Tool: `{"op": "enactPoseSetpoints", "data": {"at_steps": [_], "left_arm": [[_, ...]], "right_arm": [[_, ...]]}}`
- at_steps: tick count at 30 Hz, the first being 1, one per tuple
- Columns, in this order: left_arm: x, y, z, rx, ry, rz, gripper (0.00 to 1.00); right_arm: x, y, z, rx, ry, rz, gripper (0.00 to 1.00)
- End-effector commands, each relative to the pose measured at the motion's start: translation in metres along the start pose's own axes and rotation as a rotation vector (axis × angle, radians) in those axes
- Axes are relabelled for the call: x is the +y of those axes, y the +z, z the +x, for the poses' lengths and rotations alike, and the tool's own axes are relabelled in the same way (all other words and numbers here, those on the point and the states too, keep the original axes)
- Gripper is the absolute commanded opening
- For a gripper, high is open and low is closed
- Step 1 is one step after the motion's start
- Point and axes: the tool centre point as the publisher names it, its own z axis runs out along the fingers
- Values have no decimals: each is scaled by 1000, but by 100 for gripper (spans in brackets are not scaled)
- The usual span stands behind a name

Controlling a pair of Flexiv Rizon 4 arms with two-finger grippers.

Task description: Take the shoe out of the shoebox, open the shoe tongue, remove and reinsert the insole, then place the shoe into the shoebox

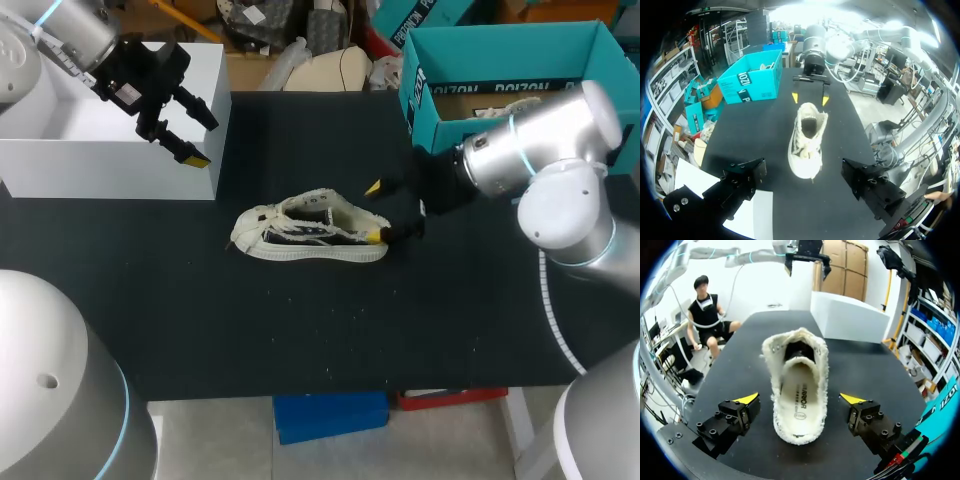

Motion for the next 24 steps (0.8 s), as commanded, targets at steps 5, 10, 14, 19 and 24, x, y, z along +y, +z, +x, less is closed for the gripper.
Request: {"op": "enactPoseSetpoints", "data": {"at_steps": [5, 10, 14, 19, 24], "left_arm": [[1, 1, 0, -3, 2, 0, 100], [1, 1, 0, -3, 2, 0, 100], [1, 1, 0, -3, 2, 0, 100], [1, 1, 0, -3, 2, 0, 100], [1, 1, 0, -3, 2, 0, 100]], "right_arm": [[-9, 15, 2, -13, -1, -24, 100], [-17, 21, 2, -15, 2, -27, 100], [-22, 24, -1, -18, 11, -34, 100], [-24, 30, -4, -19, 20, -45, 100], [-29, 34, -6, -14, 29, -54, 100]]}}
